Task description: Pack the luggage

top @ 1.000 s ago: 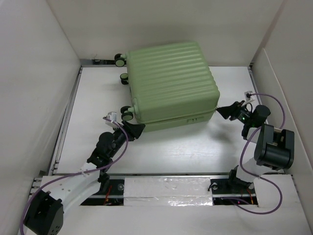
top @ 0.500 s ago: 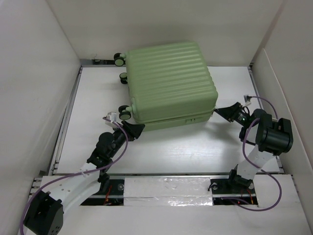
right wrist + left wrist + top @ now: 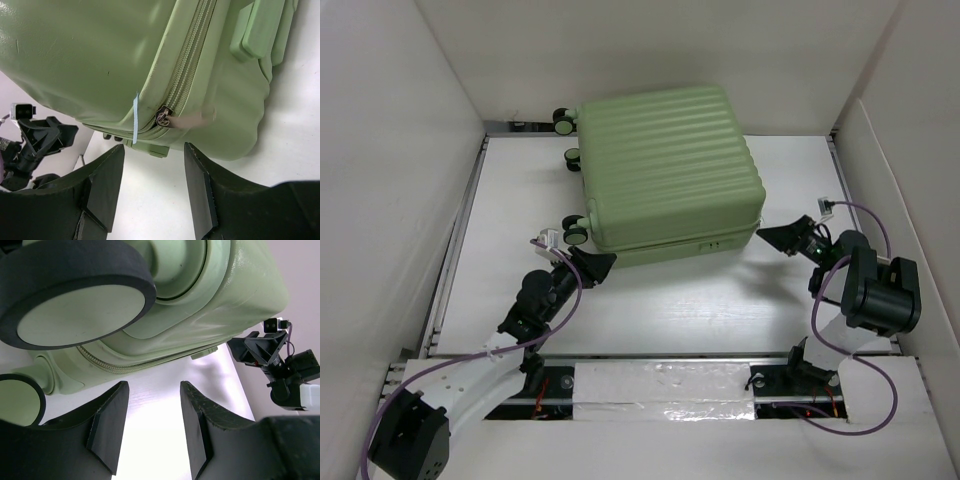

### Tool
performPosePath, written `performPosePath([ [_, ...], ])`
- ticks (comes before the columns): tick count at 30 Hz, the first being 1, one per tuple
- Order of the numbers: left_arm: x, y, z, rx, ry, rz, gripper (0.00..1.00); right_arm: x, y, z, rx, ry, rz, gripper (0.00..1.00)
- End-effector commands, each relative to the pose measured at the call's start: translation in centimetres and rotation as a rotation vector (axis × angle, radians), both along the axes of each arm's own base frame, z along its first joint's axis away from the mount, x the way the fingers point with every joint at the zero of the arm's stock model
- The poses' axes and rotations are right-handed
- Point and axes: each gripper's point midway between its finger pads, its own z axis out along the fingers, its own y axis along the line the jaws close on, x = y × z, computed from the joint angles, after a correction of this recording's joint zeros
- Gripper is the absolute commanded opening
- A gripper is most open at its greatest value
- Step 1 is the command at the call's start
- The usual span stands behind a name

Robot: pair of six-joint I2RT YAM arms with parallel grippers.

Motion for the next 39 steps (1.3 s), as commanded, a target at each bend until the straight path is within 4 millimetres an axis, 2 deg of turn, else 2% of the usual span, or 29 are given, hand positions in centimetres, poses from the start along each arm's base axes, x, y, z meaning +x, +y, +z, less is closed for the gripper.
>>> performPosePath([
  [1,0.0,-0.1,0.8,-0.011,-0.047,-0.004,0.41,0.3,0.0,5.9,-0.186,-0.469,0.007,0.58],
  [8,0.0,-0.1,0.7,-0.010,-0.044,-0.006,0.41,2.5,-1.0,5.3,-0.273,-0.427,-0.044,0.58],
  [10,0.1,-0.2,0.6,-0.006,-0.043,-0.008,0.41,3.5,-0.3,5.5,-0.320,-0.426,-0.029,0.58],
  [11,0.1,-0.3,0.6,-0.006,-0.040,-0.011,0.41,3.7,0.0,4.2,-0.360,-0.377,-0.008,0.58],
  [12,0.1,-0.3,0.6,-0.006,-0.041,-0.012,0.41,4.4,0.2,4.7,-0.385,-0.386,-0.004,0.58],
  [13,0.2,-0.3,0.4,-0.003,-0.036,-0.012,0.41,4.4,1.0,4.4,-0.396,-0.381,0.017,0.57],
  [17,0.3,-0.5,0.4,-0.003,-0.034,-0.017,0.40,4.5,0.9,3.8,-0.399,-0.364,0.014,0.57],
  [20,0.3,-0.6,0.4,-0.002,-0.033,-0.020,0.40,4.4,0.3,2.9,-0.398,-0.334,-0.018,0.55],
  [24,0.3,-0.6,0.4,-0.001,-0.034,-0.020,0.40,4.1,-0.6,3.0,-0.381,-0.336,-0.054,0.54],
  [30,0.2,-0.7,0.5,-0.009,-0.040,-0.027,0.40,3.4,-1.2,3.0,-0.391,-0.322,-0.097,0.58],
  [36,0.3,-0.8,1.1,-0.014,-0.049,-0.032,0.40,3.8,-1.6,2.4,-0.410,-0.271,-0.100,0.59],
  [39,0.5,-0.8,1.9,-0.025,-0.051,-0.022,0.46,3.6,-0.8,2.1,-0.400,-0.264,-0.067,0.59],
])
